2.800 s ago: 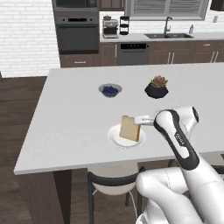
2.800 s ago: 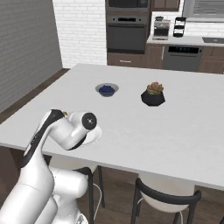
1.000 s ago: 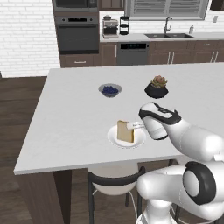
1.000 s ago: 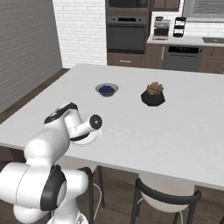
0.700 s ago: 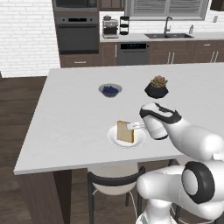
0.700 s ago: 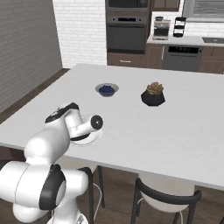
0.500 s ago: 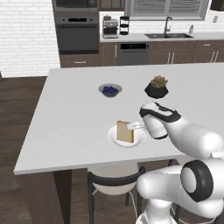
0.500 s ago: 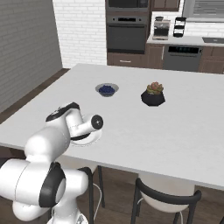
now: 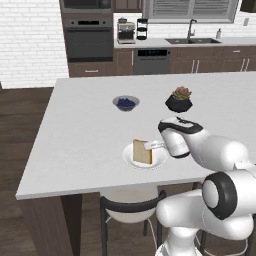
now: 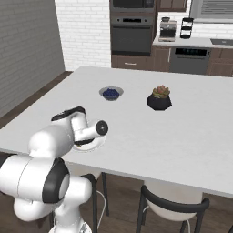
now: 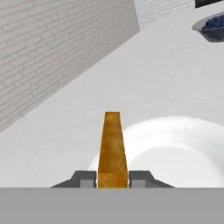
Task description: Start the toaster. Once the lever pops up, take the bread to the plate on the dining counter.
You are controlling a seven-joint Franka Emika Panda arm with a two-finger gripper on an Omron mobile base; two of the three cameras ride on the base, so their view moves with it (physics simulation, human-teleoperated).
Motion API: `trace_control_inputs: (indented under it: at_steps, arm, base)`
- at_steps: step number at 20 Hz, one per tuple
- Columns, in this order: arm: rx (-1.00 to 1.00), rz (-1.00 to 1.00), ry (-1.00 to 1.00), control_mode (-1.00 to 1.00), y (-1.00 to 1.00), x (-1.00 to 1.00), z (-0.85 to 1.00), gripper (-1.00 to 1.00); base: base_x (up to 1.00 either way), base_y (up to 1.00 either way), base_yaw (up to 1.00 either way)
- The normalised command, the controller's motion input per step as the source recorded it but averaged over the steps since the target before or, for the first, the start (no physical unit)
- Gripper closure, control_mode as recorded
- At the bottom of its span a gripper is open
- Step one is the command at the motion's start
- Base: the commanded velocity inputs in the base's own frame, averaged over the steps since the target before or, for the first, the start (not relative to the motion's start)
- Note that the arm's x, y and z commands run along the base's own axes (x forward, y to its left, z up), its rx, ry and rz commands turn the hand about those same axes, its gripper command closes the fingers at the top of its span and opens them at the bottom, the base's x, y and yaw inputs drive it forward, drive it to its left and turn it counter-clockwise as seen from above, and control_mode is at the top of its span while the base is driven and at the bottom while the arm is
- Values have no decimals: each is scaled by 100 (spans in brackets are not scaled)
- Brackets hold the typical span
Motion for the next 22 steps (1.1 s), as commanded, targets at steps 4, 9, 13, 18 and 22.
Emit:
trace_control_inputs:
  at_steps: [4,9,13,18,22]
  arm:
    - [0,0,0,-100,0,16,-21,100]
    - [0,0,0,-100,0,9,-20,100]
    - [0,0,0,-100,-1,1,-22,100]
    - [0,0,-1,-100,-1,-21,-30,-100]
    - [0,0,0,-100,0,-37,-23,-100]
  base:
    - [0,0,0]
    - [0,0,0]
    - [0,0,0]
    - [0,0,0]
    - [0,0,0]
